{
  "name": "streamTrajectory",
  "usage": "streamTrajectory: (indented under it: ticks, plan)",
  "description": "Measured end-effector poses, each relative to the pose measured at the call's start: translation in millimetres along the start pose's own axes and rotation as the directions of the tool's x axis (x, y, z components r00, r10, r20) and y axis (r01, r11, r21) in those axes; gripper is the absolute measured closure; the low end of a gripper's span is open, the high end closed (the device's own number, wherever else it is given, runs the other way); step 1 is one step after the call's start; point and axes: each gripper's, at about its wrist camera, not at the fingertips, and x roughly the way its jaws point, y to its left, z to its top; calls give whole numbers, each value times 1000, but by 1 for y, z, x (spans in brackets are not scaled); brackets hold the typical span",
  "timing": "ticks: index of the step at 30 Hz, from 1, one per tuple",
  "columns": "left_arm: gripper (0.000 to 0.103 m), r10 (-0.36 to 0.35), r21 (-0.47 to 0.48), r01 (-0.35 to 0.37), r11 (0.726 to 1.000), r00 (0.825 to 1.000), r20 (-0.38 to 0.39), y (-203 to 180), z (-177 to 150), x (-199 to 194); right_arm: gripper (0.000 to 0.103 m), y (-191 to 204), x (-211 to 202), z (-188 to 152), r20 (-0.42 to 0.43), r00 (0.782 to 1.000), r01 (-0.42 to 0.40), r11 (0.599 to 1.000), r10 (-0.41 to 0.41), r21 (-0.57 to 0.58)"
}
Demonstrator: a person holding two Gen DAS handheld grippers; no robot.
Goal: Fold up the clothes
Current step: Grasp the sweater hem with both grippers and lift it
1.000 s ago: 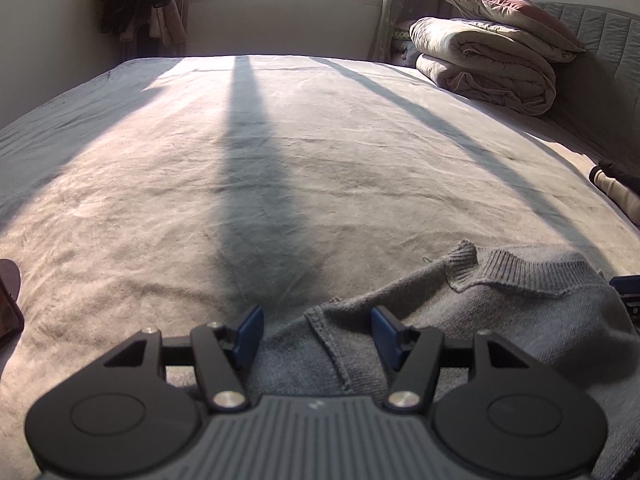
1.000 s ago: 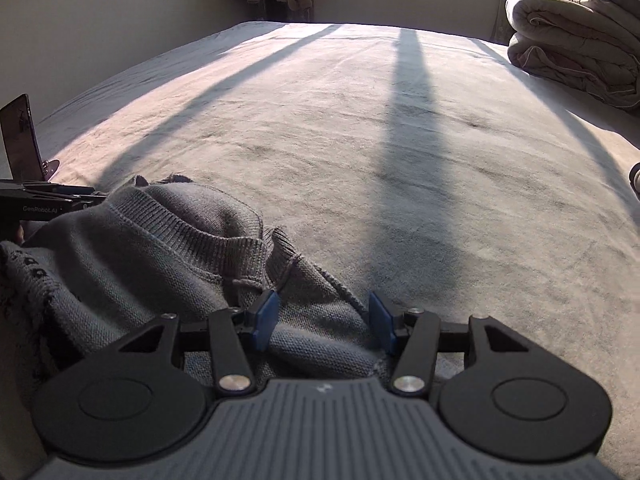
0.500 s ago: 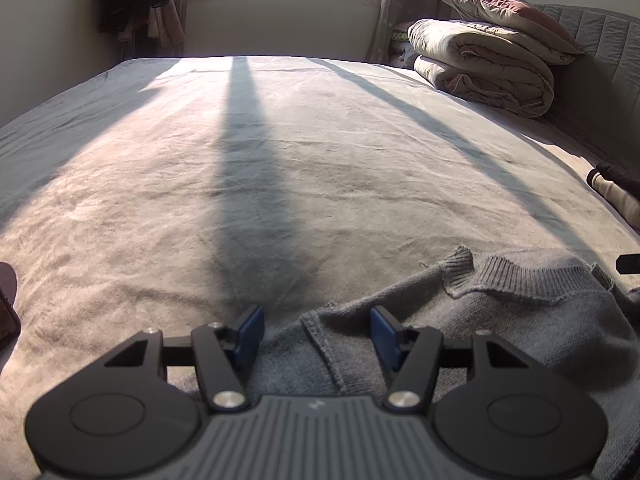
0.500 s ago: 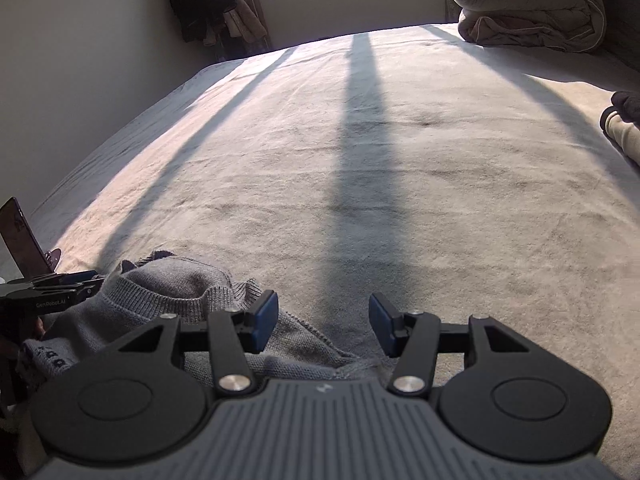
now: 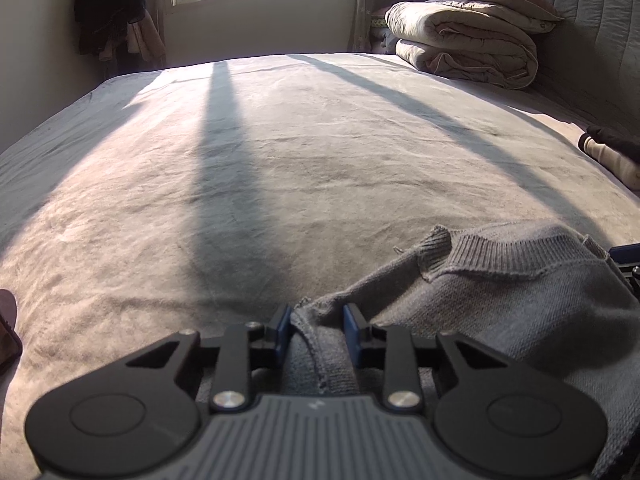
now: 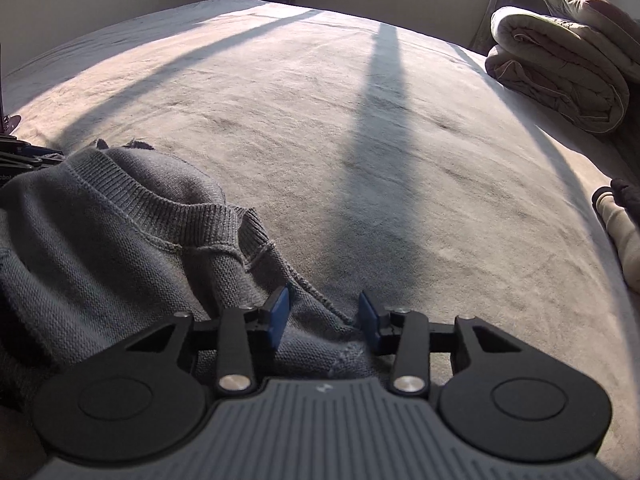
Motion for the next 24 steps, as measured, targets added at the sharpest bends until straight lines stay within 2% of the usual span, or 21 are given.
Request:
streamTrajectory:
  ticks: [1, 3, 4, 6, 9, 13, 18, 24]
  plan:
    - [81, -2, -4, 2, 1000, 1000, -4, -1, 0, 0, 68, 2, -1, 0, -1, 1000, -4, 1000, 4, -7]
    - [89, 0, -21, 0, 1000, 1000, -10, -2, 1, -2, 81, 8, -3, -2, -1, 1000, -10, 1000, 10, -20]
    - [92, 3, -33, -3, 999, 1000, -12, -2, 1, -2, 84, 11, -4, -3, 1, 1000, -8, 1000, 8, -28]
    - [95, 10, -58, -10, 998, 1000, -15, -3, 2, -4, 91, 20, -5, -5, 20, 1000, 25, 998, -24, -59]
    - [95, 45, -66, -45, 997, 999, 5, -10, 3, -10, 95, 30, -9, -6, 51, 996, 74, 994, -70, -84]
    - [96, 78, -85, -72, 994, 994, 74, -12, 9, -25, 95, 23, -18, -3, 95, 987, 132, 990, -128, -38]
    - [96, 129, -139, -107, 984, 978, 163, -13, 18, -37, 96, 8, -32, 4, 176, 959, 217, 975, -224, 56]
    - [96, 185, -174, -147, 974, 957, 224, -27, 36, -38, 96, -4, -44, 17, 237, 923, 291, 953, -304, 88]
